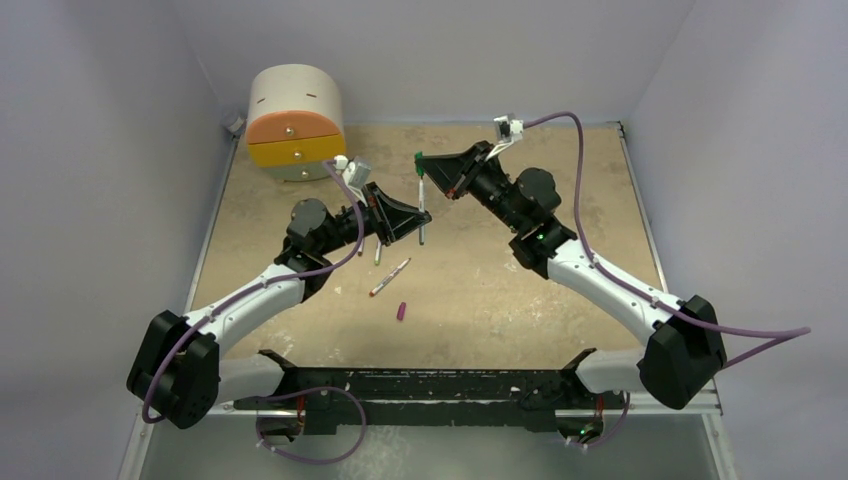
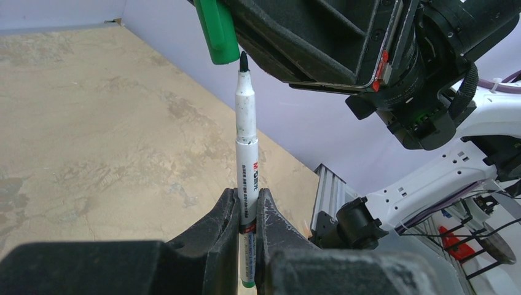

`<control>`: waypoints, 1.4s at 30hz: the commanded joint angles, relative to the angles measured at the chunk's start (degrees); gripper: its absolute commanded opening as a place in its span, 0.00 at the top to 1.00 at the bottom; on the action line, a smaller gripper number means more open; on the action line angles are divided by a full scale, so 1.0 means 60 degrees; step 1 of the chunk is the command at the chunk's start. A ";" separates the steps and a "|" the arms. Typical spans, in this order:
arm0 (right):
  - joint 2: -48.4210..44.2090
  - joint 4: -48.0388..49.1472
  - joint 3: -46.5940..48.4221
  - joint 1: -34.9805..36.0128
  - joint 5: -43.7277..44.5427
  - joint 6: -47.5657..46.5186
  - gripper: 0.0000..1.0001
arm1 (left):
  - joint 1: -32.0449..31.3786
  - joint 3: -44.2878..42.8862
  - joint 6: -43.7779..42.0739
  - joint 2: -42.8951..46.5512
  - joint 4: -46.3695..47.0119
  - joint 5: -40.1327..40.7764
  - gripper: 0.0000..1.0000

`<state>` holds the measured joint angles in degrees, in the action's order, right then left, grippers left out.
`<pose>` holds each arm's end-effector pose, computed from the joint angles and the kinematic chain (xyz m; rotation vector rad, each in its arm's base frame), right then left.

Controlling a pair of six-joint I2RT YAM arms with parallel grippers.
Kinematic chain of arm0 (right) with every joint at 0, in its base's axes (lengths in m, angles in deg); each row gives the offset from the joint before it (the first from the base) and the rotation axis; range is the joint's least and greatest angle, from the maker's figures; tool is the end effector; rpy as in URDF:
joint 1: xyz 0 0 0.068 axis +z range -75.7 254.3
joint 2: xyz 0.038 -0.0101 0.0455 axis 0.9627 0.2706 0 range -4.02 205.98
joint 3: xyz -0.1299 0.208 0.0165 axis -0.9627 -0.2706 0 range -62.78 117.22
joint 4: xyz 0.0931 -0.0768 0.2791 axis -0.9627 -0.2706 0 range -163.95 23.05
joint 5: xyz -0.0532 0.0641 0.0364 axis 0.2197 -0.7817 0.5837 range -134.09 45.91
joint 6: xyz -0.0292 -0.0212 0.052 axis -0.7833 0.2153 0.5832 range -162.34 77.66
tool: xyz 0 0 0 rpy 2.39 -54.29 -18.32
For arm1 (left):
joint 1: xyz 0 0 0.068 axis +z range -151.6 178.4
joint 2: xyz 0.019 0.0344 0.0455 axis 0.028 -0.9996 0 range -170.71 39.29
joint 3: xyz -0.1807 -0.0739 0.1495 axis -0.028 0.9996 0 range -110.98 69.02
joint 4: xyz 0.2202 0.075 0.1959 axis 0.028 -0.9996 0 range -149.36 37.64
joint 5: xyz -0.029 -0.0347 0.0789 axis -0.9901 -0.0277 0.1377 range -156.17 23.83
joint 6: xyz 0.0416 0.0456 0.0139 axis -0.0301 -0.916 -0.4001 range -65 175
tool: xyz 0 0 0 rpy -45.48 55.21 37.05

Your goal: Insert the pens into the pen caps

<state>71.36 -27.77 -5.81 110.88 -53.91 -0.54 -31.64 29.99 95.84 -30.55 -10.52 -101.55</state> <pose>0.2910 0.2263 0.3504 -0.1032 1.3155 1.2861 0.2716 -0.1896 0.2597 0.4290 1.5207 -1.4195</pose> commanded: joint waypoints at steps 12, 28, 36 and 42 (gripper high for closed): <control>-0.0401 0.0643 -0.0179 -0.0049 -0.0005 -0.0119 1.00 | -0.0032 -0.0516 -0.0056 0.0117 0.0741 0.0338 1.00; -0.0412 0.0325 0.0659 -0.0076 0.0110 -0.0551 1.00 | -0.0032 -0.0402 -0.0184 0.0122 0.0554 0.0110 1.00; -0.0196 0.0333 0.0706 -0.0076 -0.0075 -0.0606 1.00 | -0.0032 -0.0424 -0.0171 0.0110 0.0568 0.0063 1.00; 0.0016 0.0466 0.0720 -0.0078 -0.0107 -0.0617 1.00 | -0.0032 -0.0424 -0.0214 0.0170 0.0506 0.0029 1.00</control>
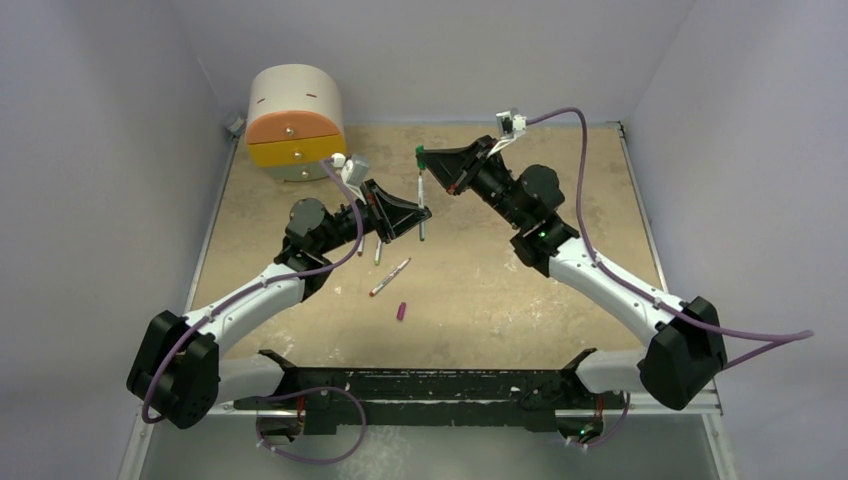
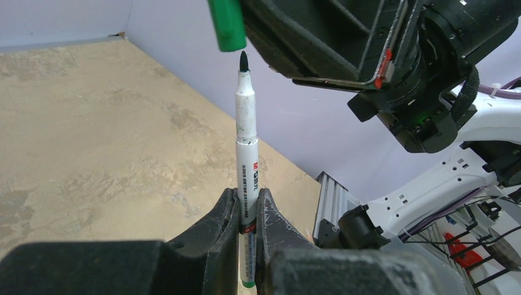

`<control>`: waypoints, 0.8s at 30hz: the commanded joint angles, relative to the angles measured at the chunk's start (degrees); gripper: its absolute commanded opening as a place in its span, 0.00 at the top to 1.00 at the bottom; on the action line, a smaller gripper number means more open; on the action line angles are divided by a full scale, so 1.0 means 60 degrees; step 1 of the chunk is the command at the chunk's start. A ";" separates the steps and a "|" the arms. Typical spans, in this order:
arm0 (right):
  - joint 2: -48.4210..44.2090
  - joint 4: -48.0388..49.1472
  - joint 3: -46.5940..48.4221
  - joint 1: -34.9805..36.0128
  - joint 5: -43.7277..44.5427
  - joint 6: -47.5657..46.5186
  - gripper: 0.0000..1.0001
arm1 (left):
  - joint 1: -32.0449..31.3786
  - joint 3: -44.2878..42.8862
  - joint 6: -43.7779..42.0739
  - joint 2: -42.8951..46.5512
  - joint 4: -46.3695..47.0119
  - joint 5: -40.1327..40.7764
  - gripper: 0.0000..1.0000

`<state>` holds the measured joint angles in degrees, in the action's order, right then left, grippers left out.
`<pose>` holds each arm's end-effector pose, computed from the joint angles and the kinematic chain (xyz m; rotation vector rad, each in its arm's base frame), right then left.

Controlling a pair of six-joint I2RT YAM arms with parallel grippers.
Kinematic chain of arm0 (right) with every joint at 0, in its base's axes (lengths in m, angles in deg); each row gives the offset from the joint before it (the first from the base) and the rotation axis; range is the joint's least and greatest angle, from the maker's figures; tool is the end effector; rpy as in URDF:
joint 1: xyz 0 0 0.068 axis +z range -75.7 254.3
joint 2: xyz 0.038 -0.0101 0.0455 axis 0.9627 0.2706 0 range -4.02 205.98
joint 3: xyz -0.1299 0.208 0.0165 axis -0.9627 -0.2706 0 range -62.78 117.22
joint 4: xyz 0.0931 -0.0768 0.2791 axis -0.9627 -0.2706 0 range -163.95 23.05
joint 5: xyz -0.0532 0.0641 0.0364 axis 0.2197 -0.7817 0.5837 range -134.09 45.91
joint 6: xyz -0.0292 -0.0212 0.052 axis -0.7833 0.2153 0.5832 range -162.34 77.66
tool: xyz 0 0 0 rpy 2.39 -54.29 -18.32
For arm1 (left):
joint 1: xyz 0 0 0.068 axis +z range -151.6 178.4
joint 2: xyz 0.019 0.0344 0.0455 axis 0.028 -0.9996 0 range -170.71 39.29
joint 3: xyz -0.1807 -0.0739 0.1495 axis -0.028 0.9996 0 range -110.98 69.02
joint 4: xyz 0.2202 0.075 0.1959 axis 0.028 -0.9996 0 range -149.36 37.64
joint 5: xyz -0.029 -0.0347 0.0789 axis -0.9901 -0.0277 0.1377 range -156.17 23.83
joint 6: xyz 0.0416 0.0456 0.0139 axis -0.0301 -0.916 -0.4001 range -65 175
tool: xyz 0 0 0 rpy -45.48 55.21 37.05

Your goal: Insert the pens into the pen caps

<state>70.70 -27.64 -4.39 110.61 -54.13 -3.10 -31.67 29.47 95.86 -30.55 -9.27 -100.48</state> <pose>0.2892 0.2231 0.3648 -0.1350 1.2648 1.2543 0.2724 -0.1894 0.2658 0.4190 1.4869 -1.4091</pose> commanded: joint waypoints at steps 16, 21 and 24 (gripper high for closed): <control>-0.0142 0.0486 0.0445 -0.0039 -0.0179 -0.0059 1.00 | -0.0028 -0.0368 -0.0261 0.0055 0.0245 -0.0073 1.00; -0.0206 0.0338 0.0602 -0.0041 -0.0201 -0.0187 1.00 | -0.0028 -0.0366 -0.0259 0.0039 0.0258 -0.0077 1.00; -0.0207 0.0342 0.0542 -0.0032 -0.0201 -0.0173 1.00 | -0.0028 -0.0338 -0.0265 0.0061 0.0237 -0.0056 1.00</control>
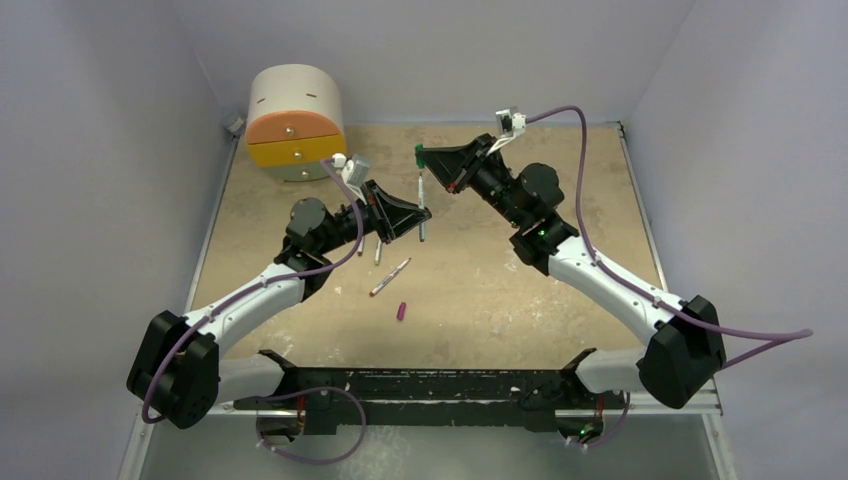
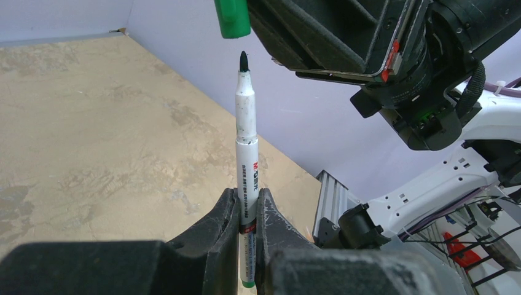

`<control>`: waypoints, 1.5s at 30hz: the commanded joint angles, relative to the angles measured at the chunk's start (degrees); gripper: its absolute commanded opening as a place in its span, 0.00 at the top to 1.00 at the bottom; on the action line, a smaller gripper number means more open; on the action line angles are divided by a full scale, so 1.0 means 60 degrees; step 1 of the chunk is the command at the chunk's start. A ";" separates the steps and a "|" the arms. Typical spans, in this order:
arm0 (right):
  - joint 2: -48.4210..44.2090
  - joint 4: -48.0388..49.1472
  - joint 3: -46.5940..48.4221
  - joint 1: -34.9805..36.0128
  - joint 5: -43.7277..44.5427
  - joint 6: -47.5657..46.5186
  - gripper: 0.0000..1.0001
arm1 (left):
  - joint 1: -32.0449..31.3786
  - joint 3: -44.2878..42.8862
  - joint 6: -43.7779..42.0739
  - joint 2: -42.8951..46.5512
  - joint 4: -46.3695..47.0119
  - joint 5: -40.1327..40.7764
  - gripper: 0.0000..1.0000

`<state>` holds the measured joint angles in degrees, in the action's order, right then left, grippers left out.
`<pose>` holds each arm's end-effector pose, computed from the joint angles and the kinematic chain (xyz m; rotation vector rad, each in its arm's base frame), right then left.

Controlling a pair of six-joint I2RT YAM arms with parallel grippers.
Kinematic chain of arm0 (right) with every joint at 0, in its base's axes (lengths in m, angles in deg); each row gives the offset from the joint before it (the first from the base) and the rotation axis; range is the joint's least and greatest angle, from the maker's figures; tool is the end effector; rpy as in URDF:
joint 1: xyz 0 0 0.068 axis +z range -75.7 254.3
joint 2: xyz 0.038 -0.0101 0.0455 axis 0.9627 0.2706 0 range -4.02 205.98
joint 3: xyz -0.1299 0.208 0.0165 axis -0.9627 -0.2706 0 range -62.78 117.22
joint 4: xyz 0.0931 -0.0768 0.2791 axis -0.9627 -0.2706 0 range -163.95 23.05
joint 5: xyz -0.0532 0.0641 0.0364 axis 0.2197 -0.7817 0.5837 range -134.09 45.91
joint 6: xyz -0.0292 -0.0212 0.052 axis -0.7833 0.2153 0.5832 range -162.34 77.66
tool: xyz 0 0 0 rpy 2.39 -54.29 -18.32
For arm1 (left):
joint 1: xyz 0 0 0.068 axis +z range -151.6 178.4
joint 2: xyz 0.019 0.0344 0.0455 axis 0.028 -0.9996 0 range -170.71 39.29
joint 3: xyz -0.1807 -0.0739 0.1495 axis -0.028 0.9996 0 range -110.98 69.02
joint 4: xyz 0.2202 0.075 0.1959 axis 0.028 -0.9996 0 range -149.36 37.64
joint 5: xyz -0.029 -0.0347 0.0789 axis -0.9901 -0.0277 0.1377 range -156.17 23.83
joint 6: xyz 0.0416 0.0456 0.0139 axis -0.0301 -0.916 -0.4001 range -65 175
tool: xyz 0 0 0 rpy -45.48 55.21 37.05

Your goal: Insert the pens into the pen caps

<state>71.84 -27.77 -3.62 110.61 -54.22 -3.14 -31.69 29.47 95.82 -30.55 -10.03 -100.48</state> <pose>0.2930 0.2260 0.3631 -0.1364 1.2742 1.2528 0.2726 -0.1897 0.2643 0.4165 1.5009 -1.4088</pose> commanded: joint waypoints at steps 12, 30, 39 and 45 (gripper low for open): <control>-0.0327 0.0810 0.0092 -0.0039 -0.0133 0.0164 1.00 | -0.0025 -0.0487 -0.0259 0.0028 0.0368 -0.0049 1.00; -0.0308 0.0905 -0.0213 -0.0033 -0.0230 0.0322 1.00 | -0.0025 -0.0568 -0.0243 0.0014 0.0418 0.0025 1.00; -0.0323 0.0948 -0.0333 -0.0045 -0.0271 0.0365 1.00 | -0.0025 -0.0636 -0.0234 -0.0004 0.0453 0.0279 1.00; -0.0338 0.1064 -0.0499 -0.0018 -0.0344 0.0339 1.00 | -0.0025 -0.0707 0.0074 -0.0108 0.0780 0.0477 1.00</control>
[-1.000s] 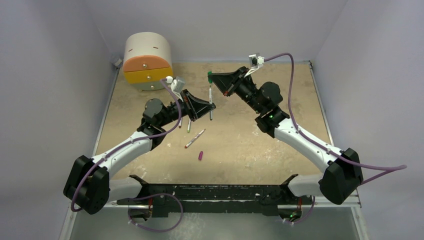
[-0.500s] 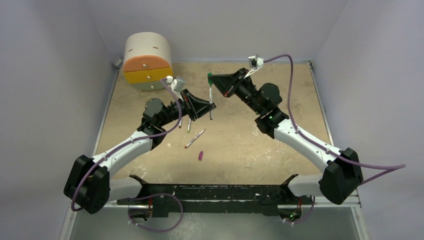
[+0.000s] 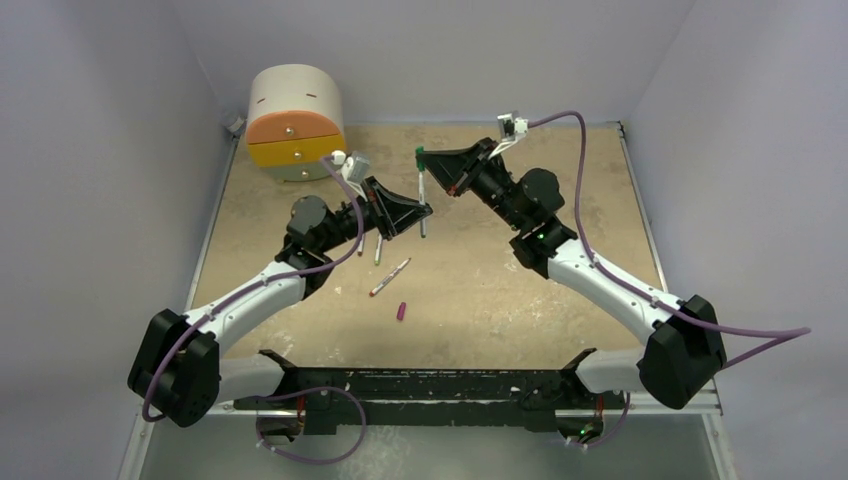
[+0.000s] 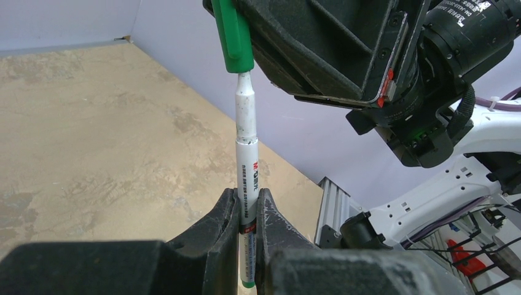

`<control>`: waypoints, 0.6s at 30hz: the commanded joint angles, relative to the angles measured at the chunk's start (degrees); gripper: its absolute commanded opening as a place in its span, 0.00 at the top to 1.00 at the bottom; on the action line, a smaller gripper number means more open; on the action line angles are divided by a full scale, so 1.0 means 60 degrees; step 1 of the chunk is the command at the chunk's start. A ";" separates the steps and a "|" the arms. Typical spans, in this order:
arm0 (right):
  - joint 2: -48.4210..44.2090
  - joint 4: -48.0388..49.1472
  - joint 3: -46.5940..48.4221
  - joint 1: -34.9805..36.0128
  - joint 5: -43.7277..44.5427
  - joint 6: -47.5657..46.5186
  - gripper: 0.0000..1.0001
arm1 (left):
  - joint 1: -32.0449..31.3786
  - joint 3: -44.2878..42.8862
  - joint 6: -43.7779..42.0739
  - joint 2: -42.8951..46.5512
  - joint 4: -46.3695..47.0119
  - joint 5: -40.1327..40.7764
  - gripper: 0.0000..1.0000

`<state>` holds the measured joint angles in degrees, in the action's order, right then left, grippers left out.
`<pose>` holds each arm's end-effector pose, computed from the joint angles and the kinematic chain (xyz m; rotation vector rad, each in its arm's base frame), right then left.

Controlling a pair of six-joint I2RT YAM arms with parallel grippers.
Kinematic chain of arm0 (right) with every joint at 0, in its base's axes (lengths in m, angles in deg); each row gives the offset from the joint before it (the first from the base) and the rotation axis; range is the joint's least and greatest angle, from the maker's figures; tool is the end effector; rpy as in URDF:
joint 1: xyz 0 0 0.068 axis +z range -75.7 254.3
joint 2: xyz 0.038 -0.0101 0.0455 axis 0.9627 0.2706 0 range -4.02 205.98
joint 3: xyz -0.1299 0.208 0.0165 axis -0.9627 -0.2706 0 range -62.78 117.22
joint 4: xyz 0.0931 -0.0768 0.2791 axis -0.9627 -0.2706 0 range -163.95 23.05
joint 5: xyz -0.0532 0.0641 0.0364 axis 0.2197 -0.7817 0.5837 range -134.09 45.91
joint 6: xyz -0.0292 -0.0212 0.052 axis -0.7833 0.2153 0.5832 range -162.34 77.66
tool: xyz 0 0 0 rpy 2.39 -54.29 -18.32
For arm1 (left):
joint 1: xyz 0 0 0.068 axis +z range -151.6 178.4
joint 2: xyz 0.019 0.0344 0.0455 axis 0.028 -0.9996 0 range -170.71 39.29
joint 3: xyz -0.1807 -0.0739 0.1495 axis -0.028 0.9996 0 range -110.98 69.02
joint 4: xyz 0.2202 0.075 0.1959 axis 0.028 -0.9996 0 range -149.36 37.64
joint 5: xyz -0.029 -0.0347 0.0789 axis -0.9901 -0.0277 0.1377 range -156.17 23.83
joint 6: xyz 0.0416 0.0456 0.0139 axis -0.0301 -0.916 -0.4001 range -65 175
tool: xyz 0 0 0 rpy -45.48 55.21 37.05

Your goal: Insert the pens into the pen caps

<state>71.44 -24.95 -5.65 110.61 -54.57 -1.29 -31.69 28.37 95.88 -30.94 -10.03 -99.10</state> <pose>0.2900 0.2242 0.3566 -0.1239 1.2590 1.2880 0.2757 -0.1903 0.2699 0.3956 1.4871 -1.3954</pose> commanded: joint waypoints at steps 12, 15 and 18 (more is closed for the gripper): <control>-0.0483 0.0595 -0.0431 -0.0018 -0.0369 -0.0216 1.00 | -0.0025 -0.0769 0.0208 -0.0259 0.1016 0.0321 1.00; -0.0464 0.0677 -0.0577 -0.0029 -0.0469 -0.0218 1.00 | -0.0026 -0.0827 0.0260 -0.0220 0.1204 0.0635 1.00; -0.0463 0.0876 -0.0848 -0.0032 -0.0509 -0.0140 1.00 | -0.0024 -0.0974 0.0276 -0.0169 0.1398 0.0961 1.00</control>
<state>70.39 -22.40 -8.76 110.55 -55.66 -1.64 -32.02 26.71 96.61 -32.91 -8.33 -97.79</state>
